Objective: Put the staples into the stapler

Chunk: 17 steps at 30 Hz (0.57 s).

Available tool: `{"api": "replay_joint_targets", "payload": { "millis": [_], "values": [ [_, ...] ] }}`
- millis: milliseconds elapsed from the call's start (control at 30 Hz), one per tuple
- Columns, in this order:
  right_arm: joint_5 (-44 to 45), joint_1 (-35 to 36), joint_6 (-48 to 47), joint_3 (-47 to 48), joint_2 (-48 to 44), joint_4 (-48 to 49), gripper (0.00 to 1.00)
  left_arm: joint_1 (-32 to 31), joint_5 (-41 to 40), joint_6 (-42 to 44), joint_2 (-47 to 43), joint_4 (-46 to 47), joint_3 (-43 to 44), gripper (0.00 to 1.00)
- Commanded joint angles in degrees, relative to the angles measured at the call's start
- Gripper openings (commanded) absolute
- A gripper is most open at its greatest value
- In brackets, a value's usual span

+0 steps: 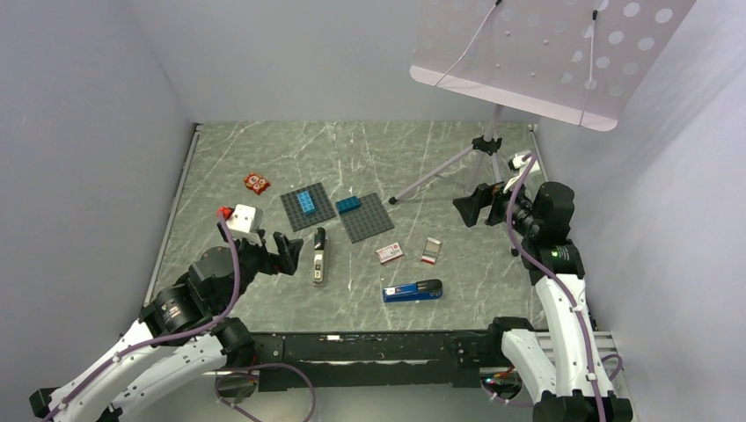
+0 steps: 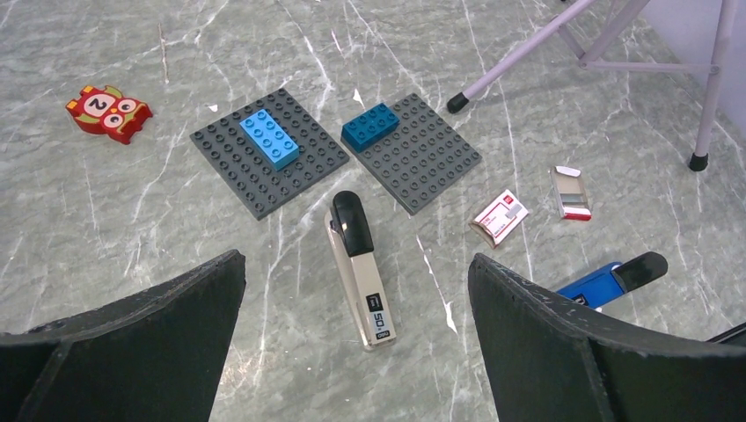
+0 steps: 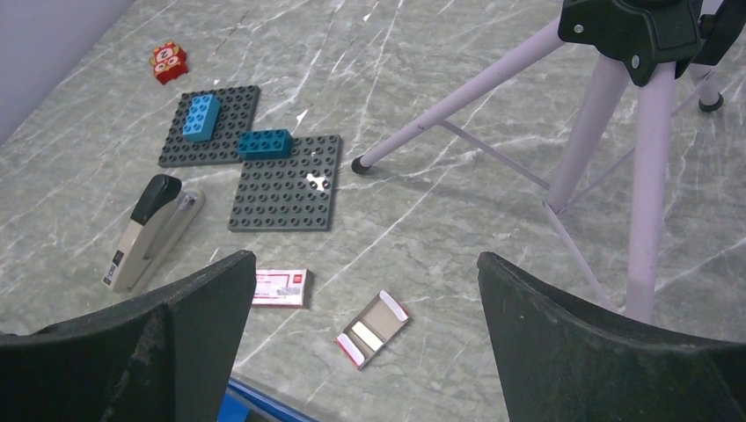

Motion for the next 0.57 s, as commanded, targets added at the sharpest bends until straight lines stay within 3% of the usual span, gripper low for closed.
{"api": "replay_joint_targets", "payload": {
  "millis": [0, 533],
  "values": [
    [1.1, -0.2, 1.9, 0.1, -0.7, 2.1, 1.00, 0.1, -0.8, 1.1, -0.3, 1.2, 1.0, 0.99],
    [1.7, -0.2, 1.4, 0.5, 0.2, 2.0, 1.00, 0.2, -1.5, 2.2, 0.3, 4.0, -0.1, 0.99]
  ]
}}
